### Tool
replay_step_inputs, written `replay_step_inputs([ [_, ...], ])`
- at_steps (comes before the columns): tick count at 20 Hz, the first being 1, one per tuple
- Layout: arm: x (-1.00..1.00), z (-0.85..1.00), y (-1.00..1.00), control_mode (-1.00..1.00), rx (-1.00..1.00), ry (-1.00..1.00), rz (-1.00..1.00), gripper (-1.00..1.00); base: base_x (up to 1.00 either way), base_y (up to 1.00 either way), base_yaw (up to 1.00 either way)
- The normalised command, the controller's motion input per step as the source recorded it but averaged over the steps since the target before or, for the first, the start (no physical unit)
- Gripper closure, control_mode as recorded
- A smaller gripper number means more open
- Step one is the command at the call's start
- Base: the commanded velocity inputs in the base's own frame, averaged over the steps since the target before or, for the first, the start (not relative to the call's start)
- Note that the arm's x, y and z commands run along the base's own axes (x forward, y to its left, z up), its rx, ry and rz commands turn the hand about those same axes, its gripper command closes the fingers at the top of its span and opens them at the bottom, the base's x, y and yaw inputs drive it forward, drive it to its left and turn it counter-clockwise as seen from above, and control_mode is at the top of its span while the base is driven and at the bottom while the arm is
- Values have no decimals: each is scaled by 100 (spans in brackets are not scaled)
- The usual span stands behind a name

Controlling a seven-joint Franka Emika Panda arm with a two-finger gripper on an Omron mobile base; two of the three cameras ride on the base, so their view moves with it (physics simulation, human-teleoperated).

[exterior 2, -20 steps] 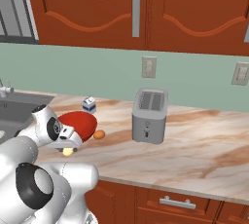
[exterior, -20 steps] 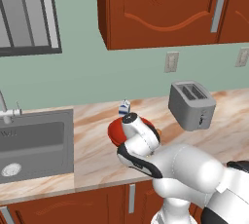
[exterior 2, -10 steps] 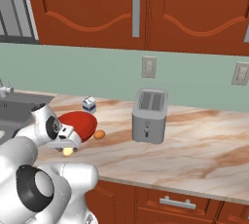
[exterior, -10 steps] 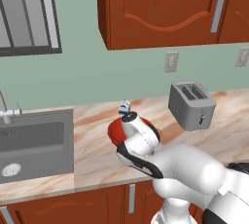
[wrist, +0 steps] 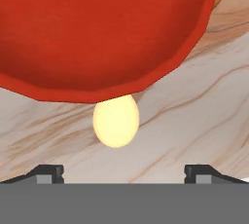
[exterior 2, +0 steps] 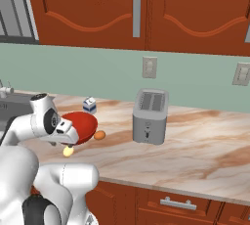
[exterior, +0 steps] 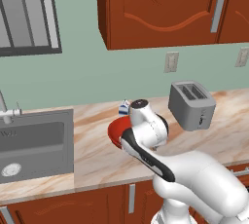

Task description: Gather the eggs and milk located in the vicinity of the sink area and place them right next to the bowl.

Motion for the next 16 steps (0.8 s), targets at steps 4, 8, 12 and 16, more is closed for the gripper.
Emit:
replay_step_inputs([
  [4,0,59,-10,-100,15,-2,-10,-100,0,0,0],
  [8,16,32,-17,-100,14,-20,-16,-100,0,0,0],
  [12,14,41,-8,-100,14,-14,-13,-100,0,0,0],
  [16,36,37,0,-100,14,-16,-6,-100,0,0,0],
])
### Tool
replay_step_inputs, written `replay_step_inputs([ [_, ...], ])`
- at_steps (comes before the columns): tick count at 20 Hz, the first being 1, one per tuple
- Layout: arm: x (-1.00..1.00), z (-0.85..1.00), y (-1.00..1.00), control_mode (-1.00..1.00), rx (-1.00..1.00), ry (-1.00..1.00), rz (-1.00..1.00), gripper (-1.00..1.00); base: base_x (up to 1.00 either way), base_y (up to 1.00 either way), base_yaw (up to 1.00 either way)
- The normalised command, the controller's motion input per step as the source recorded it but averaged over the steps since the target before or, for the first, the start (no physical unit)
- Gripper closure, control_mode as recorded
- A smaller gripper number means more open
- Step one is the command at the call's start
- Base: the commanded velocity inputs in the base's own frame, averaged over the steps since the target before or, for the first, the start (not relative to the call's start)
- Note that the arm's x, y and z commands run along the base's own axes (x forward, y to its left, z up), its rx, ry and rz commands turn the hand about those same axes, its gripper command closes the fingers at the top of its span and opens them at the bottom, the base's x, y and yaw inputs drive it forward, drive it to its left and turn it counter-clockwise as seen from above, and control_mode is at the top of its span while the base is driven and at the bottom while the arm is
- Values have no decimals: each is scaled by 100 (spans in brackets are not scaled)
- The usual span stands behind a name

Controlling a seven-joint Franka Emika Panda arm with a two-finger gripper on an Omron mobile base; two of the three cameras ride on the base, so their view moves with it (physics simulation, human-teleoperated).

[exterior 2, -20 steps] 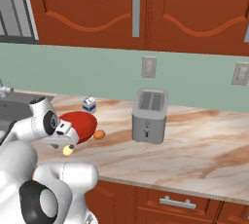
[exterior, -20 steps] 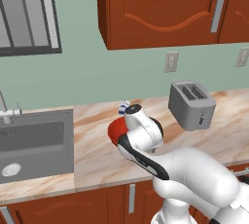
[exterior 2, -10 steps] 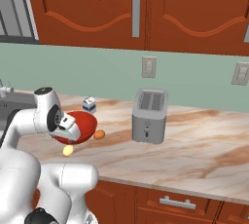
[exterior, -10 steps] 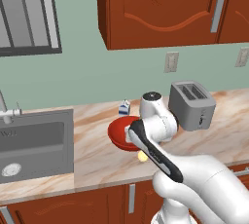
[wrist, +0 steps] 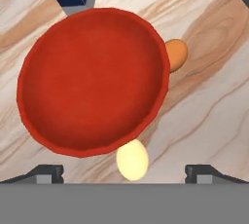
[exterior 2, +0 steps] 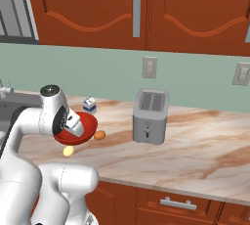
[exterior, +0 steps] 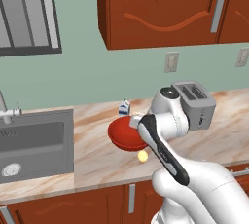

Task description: Gather the eggs and milk located in the vicinity of the sink area and place them right next to the bowl.

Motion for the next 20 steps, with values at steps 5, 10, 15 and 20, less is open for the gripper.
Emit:
replay_step_inputs([
  [5,47,36,-11,-100,2,-4,-8,-100,0,0,0],
  [10,53,24,-2,-100,-7,-14,-1,-100,0,0,0],
  [15,63,25,0,-100,-12,0,0,-100,0,0,0],
  [20,47,37,0,-100,-2,0,1,-100,0,0,0],
])
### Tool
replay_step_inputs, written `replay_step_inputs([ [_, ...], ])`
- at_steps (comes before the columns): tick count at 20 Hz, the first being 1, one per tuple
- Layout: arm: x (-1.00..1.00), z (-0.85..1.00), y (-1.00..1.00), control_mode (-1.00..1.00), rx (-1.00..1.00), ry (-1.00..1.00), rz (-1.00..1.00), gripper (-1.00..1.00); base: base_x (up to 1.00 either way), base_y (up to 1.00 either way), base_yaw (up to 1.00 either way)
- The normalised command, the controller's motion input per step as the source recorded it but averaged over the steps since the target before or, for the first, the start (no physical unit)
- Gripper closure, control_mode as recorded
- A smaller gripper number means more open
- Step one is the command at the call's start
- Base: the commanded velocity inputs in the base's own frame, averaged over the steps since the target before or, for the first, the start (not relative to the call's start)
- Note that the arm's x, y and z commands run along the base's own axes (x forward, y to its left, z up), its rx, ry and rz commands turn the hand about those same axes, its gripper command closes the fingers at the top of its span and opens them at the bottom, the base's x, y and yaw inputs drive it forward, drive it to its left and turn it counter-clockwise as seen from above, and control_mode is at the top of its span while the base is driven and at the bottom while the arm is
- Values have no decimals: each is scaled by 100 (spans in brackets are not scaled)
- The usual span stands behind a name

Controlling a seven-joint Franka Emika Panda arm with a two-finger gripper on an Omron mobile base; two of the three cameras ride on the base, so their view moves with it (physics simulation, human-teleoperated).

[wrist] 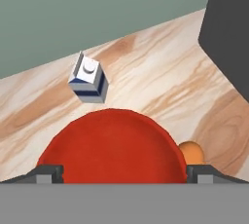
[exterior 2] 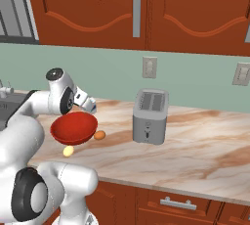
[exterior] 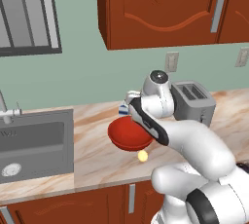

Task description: Gather the eggs and milk located in the vicinity of the sink area and place them right next to the bowl.

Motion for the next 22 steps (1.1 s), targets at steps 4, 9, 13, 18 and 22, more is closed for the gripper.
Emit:
replay_step_inputs([
  [4,26,10,0,-100,0,1,4,-100,0,0,0],
  [9,8,-4,-1,-100,1,0,0,-100,0,0,0],
  [13,35,-1,2,-100,0,6,0,-100,0,0,0],
  [18,41,0,0,-100,0,9,0,-100,0,0,0],
  [22,38,-1,0,-100,0,11,0,-100,0,0,0],
])
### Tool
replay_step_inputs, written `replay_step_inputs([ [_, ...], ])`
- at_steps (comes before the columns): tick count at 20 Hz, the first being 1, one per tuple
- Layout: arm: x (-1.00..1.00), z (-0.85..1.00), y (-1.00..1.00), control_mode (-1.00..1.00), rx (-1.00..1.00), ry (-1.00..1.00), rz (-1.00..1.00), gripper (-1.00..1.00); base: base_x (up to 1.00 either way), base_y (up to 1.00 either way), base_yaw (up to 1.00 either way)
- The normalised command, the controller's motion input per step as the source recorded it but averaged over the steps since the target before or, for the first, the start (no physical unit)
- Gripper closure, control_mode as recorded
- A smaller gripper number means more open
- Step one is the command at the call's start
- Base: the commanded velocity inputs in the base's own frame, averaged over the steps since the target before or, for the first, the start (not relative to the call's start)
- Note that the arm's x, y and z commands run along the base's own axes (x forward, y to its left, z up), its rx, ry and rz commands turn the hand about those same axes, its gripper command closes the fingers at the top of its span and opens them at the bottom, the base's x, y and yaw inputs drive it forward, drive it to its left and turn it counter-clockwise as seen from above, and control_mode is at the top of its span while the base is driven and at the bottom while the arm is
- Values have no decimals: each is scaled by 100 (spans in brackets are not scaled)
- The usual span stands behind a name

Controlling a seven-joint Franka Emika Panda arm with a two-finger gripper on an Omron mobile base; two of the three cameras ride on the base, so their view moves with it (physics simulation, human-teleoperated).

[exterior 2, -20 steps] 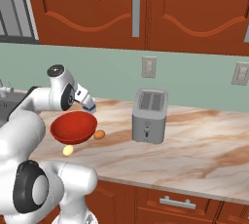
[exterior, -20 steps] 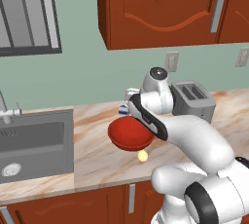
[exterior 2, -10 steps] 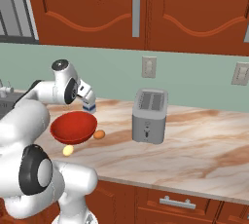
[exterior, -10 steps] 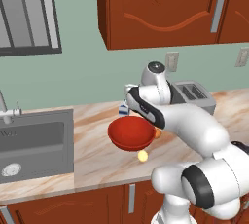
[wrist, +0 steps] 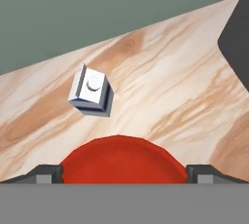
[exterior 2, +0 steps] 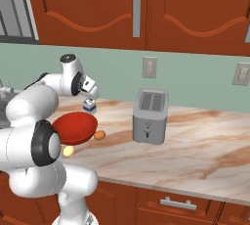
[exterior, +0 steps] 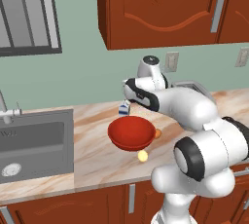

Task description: Gather the eggs and milk located in the vicinity of the sink area and place them right next to the bowl.

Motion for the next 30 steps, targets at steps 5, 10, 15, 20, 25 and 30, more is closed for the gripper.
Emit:
replay_step_inputs([
  [5,23,-3,2,-100,0,10,0,-100,0,0,0],
  [10,10,-6,10,-100,0,9,0,-100,0,0,0],
  [15,11,-18,5,-100,0,3,0,-100,0,0,0],
  [20,10,-21,0,-100,0,0,0,-100,0,0,0],
  [25,3,-7,0,-100,-2,-1,0,-100,0,0,0],
  [30,8,-5,0,-100,-1,0,0,-100,0,0,0],
])
